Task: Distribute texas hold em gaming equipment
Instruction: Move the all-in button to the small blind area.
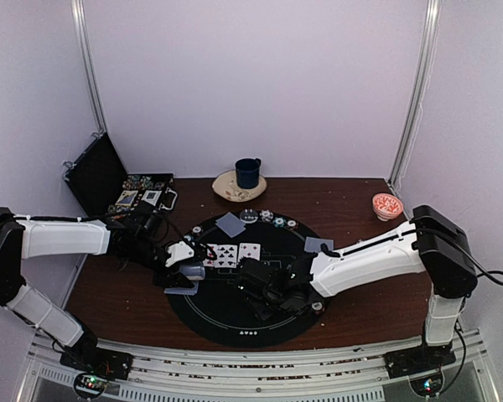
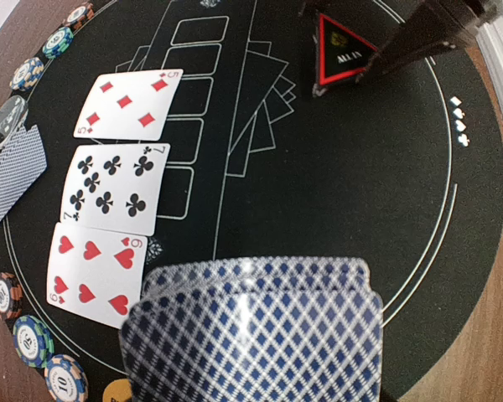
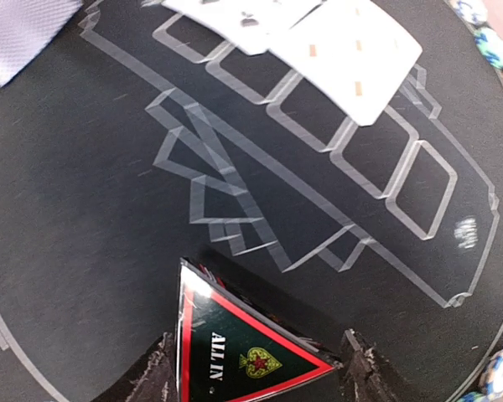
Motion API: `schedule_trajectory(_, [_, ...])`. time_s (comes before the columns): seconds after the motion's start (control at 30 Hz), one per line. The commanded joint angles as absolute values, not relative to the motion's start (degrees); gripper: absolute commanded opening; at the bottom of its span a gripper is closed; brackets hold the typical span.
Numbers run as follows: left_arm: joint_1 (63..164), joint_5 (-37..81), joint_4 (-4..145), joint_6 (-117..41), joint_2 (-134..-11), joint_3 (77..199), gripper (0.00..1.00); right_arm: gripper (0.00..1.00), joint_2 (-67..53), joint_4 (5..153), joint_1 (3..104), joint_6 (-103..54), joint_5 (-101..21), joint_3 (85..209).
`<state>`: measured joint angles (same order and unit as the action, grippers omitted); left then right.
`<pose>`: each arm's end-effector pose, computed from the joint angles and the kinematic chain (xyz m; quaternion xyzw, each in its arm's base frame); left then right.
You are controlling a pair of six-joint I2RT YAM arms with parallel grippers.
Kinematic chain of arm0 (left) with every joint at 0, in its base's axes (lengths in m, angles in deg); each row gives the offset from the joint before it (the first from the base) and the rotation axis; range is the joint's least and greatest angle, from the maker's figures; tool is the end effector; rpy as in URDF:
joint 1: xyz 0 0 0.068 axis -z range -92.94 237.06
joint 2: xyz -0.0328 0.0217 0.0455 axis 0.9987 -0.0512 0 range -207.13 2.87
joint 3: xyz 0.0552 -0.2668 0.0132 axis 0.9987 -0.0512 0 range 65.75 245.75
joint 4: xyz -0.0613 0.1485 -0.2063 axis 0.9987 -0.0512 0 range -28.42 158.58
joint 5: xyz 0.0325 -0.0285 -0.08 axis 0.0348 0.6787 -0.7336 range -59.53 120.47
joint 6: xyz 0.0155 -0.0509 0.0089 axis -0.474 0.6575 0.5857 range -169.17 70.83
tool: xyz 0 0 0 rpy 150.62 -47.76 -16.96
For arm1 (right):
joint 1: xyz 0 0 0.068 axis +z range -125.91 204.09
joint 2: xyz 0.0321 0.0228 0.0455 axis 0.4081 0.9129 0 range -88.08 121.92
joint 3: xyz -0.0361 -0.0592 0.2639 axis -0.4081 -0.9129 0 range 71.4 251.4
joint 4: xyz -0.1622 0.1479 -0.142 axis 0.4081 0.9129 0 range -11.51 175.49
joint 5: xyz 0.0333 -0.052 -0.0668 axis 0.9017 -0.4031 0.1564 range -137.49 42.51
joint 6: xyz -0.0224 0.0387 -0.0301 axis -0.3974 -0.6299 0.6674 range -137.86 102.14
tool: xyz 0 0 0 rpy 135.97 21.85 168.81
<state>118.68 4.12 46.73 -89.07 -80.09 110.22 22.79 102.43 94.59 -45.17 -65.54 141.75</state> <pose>0.2209 -0.1546 0.1779 0.5974 0.7297 -0.2018 0.2646 0.1391 0.3600 0.1493 -0.3223 0.9084 0.0639 0.2587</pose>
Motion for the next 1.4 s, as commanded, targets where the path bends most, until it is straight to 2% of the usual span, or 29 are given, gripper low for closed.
schedule_trajectory(0.0, [118.4, 3.7, 49.1, -88.5, -79.7, 111.2, 0.34, 0.56, 20.5, 103.4, 92.3, -44.8, -69.0, 140.7])
schedule_trajectory(0.8, [118.4, 3.7, 49.0, -88.6, -80.4, 111.4, 0.34, 0.56, 17.7, 103.0, 79.2, -45.5, -74.3, 135.2])
schedule_trajectory(1.37, [118.4, 3.8, 49.0, -88.6, -80.5, 111.4, 0.34, 0.55, 16.7, 101.6, 75.8, -45.9, -70.2, 131.7])
